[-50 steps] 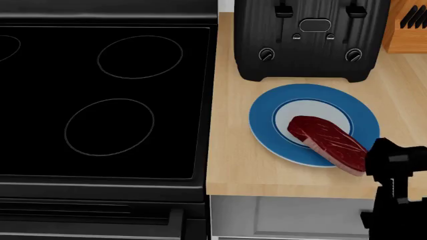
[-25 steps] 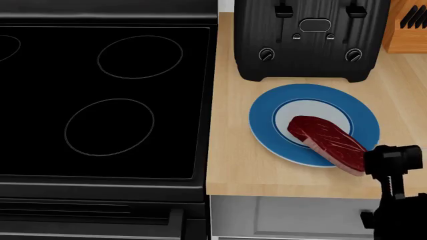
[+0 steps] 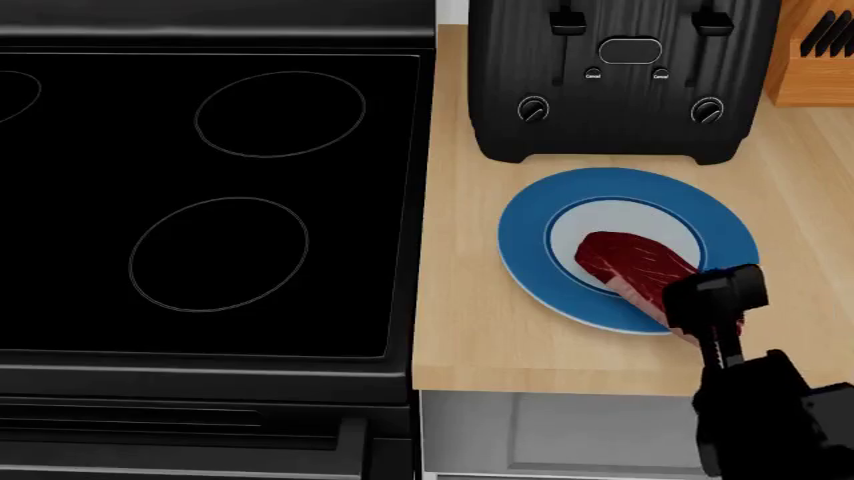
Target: Pick the steak from the counter and place it in the microwave.
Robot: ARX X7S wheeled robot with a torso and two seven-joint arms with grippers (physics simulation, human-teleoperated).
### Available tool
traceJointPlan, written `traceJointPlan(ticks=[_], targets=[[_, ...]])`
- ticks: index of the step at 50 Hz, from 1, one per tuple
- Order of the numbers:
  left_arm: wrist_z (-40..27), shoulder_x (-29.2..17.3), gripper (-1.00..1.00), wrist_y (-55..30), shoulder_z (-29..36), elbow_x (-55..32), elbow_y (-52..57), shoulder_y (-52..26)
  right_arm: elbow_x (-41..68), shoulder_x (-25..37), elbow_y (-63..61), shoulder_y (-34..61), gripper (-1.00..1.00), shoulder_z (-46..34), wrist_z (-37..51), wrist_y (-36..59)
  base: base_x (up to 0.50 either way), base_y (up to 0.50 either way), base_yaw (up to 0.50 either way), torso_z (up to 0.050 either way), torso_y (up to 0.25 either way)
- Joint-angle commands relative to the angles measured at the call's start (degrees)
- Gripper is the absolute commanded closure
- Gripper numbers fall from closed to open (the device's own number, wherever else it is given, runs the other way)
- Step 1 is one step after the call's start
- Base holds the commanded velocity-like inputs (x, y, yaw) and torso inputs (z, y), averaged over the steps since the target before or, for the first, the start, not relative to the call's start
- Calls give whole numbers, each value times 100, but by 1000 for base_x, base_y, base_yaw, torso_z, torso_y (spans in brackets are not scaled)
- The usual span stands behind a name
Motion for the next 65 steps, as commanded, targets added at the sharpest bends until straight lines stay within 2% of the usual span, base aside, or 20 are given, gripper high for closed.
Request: traceJointPlan(ticks=[1, 16, 17, 24, 29, 36, 42, 49, 54, 58, 65], targets=[[-29, -20, -100, -5, 40, -24, 34, 29, -109, 49, 504, 215, -100, -229, -260, 6, 0, 0, 0, 0, 0], [-12, -44, -100, 76, 76, -58, -11, 55, -241, 68, 802, 455, -100, -429, -446, -54, 0, 0, 0, 0, 0], [-16, -48, -100, 73, 82, -58, -9, 55, -244, 69, 778, 451, 100, -443, -441, -48, 0, 0, 0, 0, 0], [-34, -62, -100, 90, 118, -47, -21, 55, -115, 53, 230, 330, 100, -467, -196, 60, 0, 0, 0, 0, 0], [-53, -78, -100, 77, 152, -37, -7, 63, -98, 80, -641, 203, 100, -616, 26, 191, 0, 0, 0, 0, 0], [-79, -93, -100, 72, 185, -35, -1, 66, 3, 371, -1646, 315, 100, -1139, 18, 761, 0, 0, 0, 0, 0], [-82, -94, -100, 89, 193, -59, 2, 78, -747, 840, -2430, 663, 100, -1939, -402, 1033, 0, 0, 0, 0, 0], [-98, -102, -100, 121, 224, -42, 16, 97, -2510, 1308, -3275, 726, 100, -3064, -592, 773, 0, 0, 0, 0, 0], [-106, -120, -100, 129, 257, -24, -13, 94, -3816, 1538, -3631, 802, 100, -3911, -392, 521, 0, 0, 0, 0, 3], [-112, -123, -100, 141, 258, -36, 11, 113, -4170, 1591, -3635, 925, 100, -4264, -386, 520, -50, 20, 0, 0, 0], [-129, -126, -100, 204, 285, 2, 55, 157, -4323, 1561, -3485, 882, 100, -4288, -490, 215, -434, 94, 0, 0, 0]])
